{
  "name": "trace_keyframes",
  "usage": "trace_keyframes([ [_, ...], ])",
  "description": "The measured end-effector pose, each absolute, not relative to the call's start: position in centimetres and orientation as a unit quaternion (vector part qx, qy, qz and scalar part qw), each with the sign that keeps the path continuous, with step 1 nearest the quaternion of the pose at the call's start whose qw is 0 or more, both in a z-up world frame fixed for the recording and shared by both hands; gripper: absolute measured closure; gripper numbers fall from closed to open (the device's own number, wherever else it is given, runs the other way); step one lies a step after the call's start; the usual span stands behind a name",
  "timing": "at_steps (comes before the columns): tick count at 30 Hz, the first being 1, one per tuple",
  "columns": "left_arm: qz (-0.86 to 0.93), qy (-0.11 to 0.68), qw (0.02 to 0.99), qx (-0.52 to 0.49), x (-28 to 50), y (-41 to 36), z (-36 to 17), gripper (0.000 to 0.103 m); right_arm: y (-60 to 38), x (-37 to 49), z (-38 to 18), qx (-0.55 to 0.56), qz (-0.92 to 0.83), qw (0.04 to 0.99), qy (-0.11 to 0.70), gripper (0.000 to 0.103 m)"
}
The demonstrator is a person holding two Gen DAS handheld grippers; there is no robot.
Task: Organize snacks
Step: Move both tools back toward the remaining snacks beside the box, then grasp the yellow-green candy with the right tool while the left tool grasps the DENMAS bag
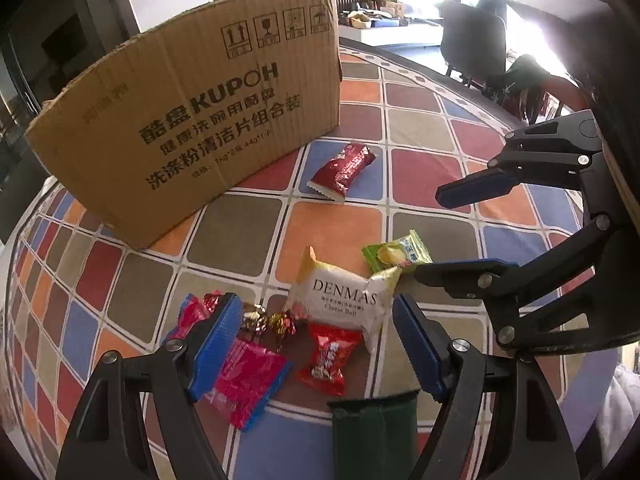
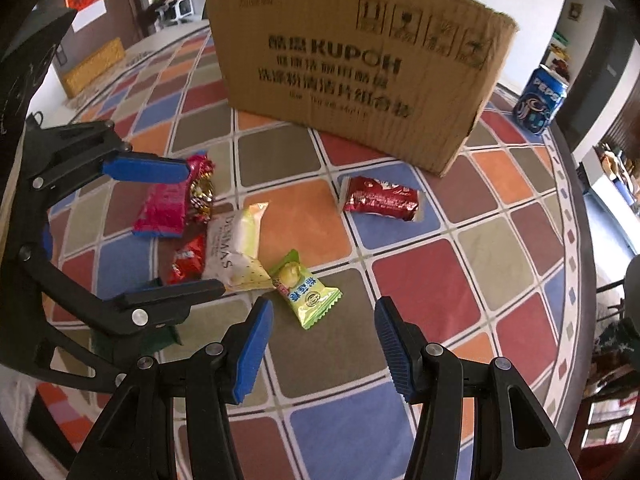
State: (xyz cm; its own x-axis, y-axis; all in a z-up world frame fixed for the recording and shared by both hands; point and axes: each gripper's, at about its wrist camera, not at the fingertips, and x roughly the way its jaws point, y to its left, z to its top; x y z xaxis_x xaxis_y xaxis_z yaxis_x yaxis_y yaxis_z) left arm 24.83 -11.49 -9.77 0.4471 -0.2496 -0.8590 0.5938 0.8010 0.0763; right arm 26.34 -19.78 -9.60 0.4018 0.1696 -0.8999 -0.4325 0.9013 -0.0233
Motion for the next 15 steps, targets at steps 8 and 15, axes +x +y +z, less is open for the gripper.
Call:
trace_keyframes([
  [8, -0.263, 0.470, 0.820, 0.193, 26.0, -12.0, -10.8, 0.029, -19.6, 27.8, -10.5, -0.137, 0.190, 0.821, 0.521, 0.049],
  [15, -0.283, 0.491, 0.808, 0.157, 27.2, -11.9, -11.3, 0.046, -20.0, 28.6, -10.8, -0.121, 0.193, 0.820, 0.525, 0.055],
])
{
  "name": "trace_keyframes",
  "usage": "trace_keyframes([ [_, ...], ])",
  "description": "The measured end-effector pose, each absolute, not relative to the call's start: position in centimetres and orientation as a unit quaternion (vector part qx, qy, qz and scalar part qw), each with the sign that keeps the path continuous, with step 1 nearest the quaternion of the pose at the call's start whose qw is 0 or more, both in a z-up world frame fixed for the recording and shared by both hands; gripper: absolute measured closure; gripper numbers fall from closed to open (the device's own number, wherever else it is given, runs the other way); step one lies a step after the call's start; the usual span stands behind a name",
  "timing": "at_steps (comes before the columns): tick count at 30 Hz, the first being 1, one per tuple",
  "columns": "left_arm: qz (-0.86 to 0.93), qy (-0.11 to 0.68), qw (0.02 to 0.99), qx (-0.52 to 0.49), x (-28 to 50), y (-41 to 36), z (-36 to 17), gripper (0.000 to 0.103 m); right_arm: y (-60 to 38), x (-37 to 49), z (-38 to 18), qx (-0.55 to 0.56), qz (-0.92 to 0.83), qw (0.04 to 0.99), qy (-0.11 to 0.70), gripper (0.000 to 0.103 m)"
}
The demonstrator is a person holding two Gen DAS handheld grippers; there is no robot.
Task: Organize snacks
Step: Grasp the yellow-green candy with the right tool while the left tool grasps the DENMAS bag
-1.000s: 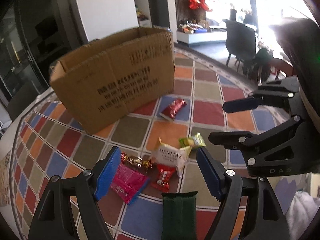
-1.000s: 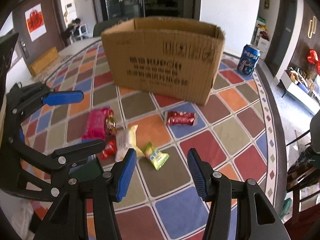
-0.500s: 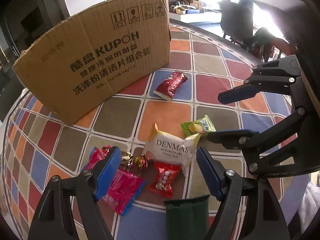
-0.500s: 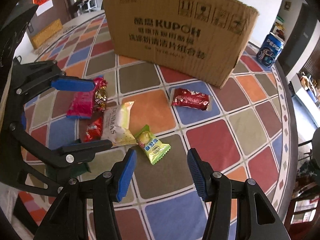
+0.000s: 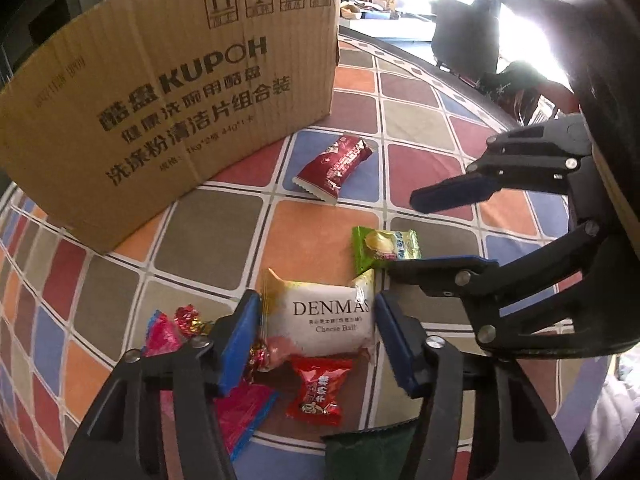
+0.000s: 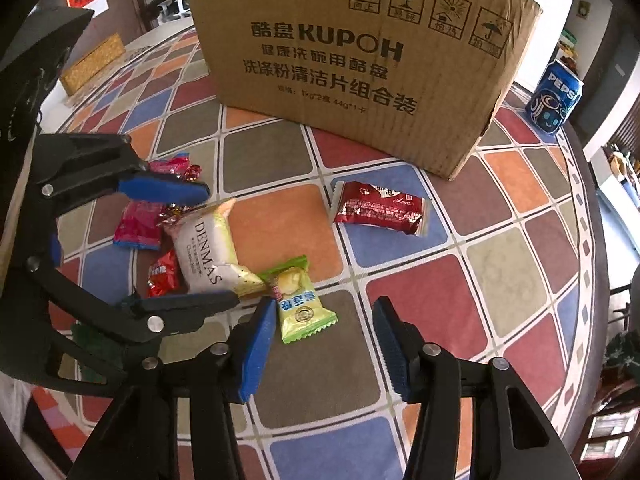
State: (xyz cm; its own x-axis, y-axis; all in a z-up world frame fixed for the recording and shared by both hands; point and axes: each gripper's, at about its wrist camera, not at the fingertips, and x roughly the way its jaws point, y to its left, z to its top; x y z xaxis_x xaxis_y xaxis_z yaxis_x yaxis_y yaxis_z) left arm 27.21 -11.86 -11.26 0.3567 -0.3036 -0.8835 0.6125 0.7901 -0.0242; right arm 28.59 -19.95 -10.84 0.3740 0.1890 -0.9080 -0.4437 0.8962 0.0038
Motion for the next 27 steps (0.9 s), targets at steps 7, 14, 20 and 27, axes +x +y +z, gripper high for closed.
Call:
trace_keyframes([
  [7, -0.277, 0.499, 0.812, 0.118, 27.7, -11.0, -11.2, 0.056, -20.4, 29.0, -11.3, -0.082, 0.193, 0.823, 0.527, 0.070],
  [14, -0.249, 0.497, 0.826, 0.093, 27.5, -9.7, -10.4, 0.057, -20.7, 28.8, -11.2, -0.050, 0.187, 0.833, 0.519, 0.073],
  [20, -0.238, 0.484, 0.840, 0.064, 27.3, -8.8, -8.7, 0.057, -21.3, 28.5, -10.2, -0.018, 0.172, 0.847, 0.503, 0.073],
  [27, -0.243, 0.456, 0.856, 0.023, 26.7, -7.3, -5.6, 0.057, -21.4, 27.9, -7.5, 0.011, 0.156, 0.867, 0.473, 0.073],
])
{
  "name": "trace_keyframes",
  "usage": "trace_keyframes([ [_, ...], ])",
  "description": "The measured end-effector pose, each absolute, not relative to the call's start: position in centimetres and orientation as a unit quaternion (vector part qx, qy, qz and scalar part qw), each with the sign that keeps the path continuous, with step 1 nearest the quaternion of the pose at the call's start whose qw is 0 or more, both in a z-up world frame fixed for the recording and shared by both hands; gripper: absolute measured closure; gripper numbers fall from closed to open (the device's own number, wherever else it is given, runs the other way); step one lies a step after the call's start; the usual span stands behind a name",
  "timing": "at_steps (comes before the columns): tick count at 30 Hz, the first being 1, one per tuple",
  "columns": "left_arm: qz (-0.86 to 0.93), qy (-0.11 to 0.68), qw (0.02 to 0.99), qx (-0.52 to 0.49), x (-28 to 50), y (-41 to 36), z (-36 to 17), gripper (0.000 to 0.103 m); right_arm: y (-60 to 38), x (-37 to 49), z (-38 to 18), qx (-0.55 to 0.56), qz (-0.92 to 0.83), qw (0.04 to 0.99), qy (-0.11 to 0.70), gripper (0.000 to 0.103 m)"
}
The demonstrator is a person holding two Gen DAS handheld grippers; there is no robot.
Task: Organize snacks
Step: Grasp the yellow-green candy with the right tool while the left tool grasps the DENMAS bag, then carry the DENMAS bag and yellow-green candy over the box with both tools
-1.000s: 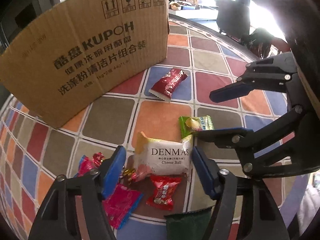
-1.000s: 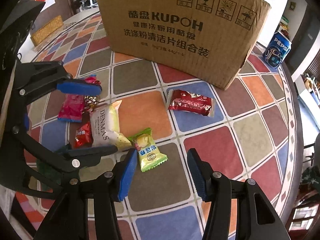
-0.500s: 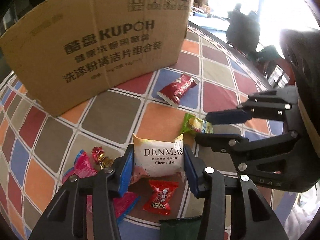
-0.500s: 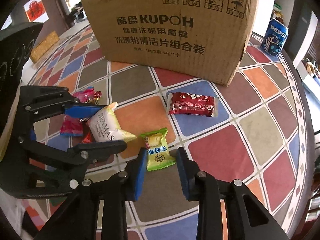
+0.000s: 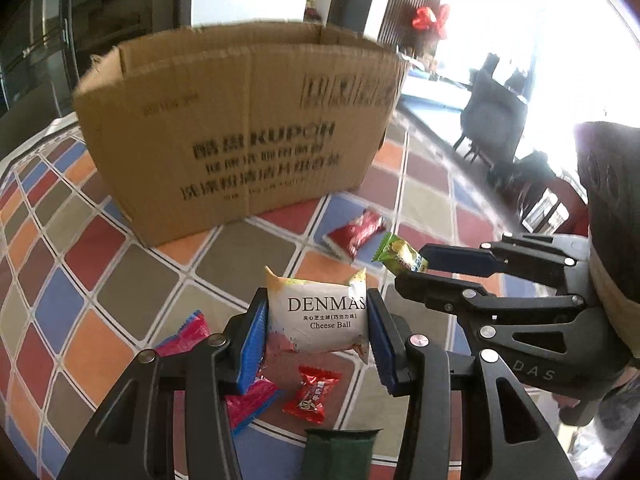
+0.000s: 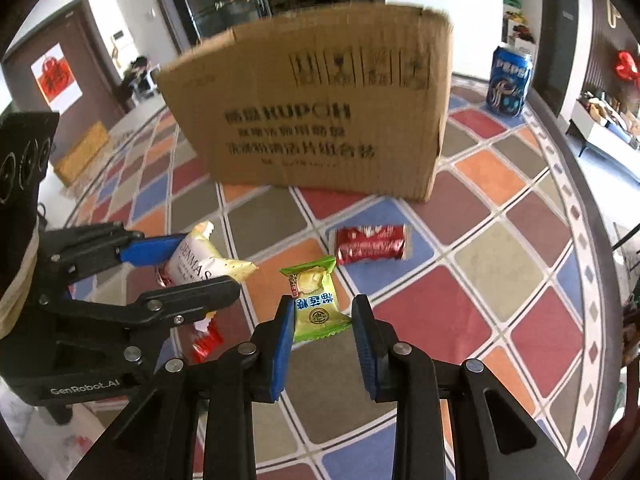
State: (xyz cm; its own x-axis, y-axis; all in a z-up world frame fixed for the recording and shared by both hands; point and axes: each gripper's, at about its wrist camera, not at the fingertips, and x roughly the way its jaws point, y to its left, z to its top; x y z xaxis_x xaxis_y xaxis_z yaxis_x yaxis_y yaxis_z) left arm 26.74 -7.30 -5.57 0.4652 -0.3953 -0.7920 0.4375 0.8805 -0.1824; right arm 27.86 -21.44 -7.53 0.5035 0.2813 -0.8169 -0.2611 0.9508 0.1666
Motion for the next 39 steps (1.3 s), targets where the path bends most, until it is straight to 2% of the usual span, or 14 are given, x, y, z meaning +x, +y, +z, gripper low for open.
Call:
trace_keyframes([
  [16, -0.187, 0.362, 0.913, 0.001, 25.5, -4.6, 2.5, 0.057, -20.2, 27.1, -0.5, 0.033, 0.157, 0.905, 0.394, 0.073],
  [28, -0.190, 0.343, 0.920, -0.016, 26.5, -3.8, 5.5, 0.057, -19.4, 27.6, 4.0, 0.043, 0.165, 0.923, 0.346, 0.073],
  [39, -0.191, 0.337, 0.922, -0.020, 29.0, -3.8, 8.4, 0.057, -19.6, 29.4, 6.2, 0.061, 0.172, 0.924, 0.337, 0.073],
])
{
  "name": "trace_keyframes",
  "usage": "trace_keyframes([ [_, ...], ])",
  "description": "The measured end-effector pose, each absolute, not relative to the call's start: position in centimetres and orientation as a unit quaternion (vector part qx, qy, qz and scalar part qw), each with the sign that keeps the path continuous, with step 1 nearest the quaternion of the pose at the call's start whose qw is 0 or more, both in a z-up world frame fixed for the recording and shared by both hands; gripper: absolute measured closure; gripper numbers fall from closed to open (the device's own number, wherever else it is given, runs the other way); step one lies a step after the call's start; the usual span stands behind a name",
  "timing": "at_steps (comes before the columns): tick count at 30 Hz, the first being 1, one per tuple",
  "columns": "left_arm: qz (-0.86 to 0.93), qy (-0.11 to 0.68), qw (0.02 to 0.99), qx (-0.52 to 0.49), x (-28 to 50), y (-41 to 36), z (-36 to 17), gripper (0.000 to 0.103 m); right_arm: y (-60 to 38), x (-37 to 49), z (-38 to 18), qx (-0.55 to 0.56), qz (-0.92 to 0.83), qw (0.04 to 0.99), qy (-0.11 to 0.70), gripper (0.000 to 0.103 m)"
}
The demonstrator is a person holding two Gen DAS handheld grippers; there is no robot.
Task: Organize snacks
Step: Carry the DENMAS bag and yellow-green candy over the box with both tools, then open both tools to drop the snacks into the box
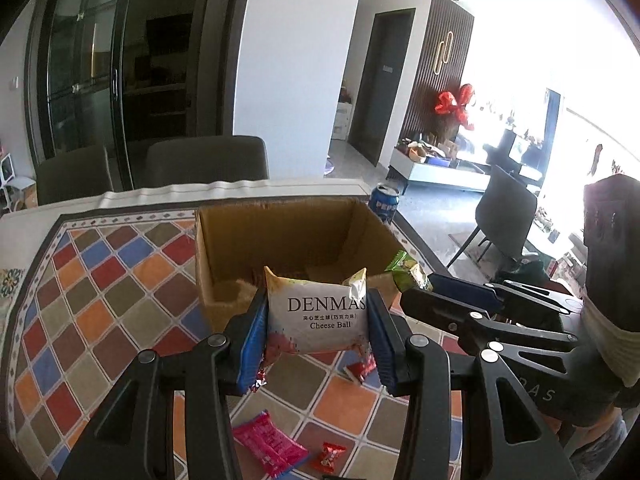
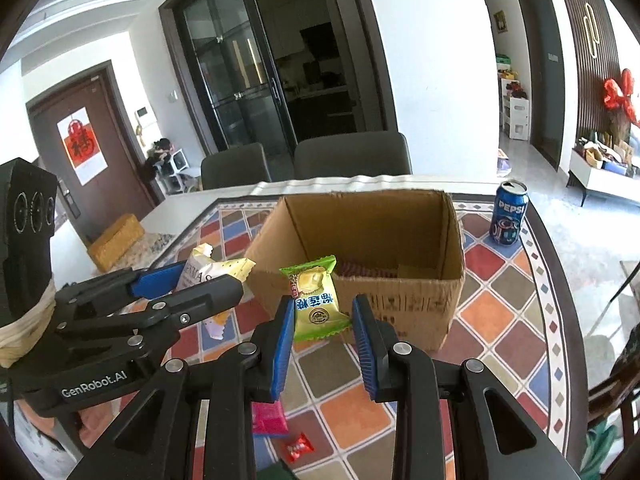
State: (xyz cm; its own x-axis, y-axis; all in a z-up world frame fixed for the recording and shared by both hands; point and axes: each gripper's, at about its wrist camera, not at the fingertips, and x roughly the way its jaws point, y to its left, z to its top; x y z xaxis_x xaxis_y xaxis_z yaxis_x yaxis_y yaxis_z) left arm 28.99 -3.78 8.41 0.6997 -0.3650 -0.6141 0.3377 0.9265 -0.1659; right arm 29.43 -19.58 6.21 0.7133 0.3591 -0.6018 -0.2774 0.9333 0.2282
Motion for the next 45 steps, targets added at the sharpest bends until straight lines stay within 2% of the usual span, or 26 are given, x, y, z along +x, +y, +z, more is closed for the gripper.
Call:
trace_keyframes([
  [18, -0.181, 0.376, 0.908, -0.022, 37.2, -3.5, 10.5, 0.057, -19.5, 36.2, 9.8, 0.061, 0.165, 0.922, 0.346, 0.073],
  [37, -0.169, 0.423, 0.890, -0.026, 42.6, -4.4, 6.0, 0.057, -20.2, 41.2, 6.0, 0.063, 0.138, 0.906, 0.395, 0.073],
  [42, -0.155, 0.428, 0.890, -0.021, 42.7, -4.5, 5.5, 0.051, -20.1, 41.8, 5.2, 0.057, 0.132, 0.905, 0.401, 0.072],
  [43, -0.149, 0.427, 0.892, -0.017, 42.6, -4.4, 5.6, 0.048, -20.1, 41.8, 5.1, 0.056, 0.128, 0.906, 0.399, 0.071],
  [44, -0.144, 0.424, 0.894, -0.014, 42.4, -4.3, 5.7, 0.046, -20.1, 41.8, 5.2, 0.052, 0.122, 0.909, 0.396, 0.063],
  [45, -0.137, 0.421, 0.897, -0.011, 42.1, -4.3, 5.8, 0.045, -20.2, 41.8, 5.1, 0.047, 0.112, 0.909, 0.398, 0.059],
])
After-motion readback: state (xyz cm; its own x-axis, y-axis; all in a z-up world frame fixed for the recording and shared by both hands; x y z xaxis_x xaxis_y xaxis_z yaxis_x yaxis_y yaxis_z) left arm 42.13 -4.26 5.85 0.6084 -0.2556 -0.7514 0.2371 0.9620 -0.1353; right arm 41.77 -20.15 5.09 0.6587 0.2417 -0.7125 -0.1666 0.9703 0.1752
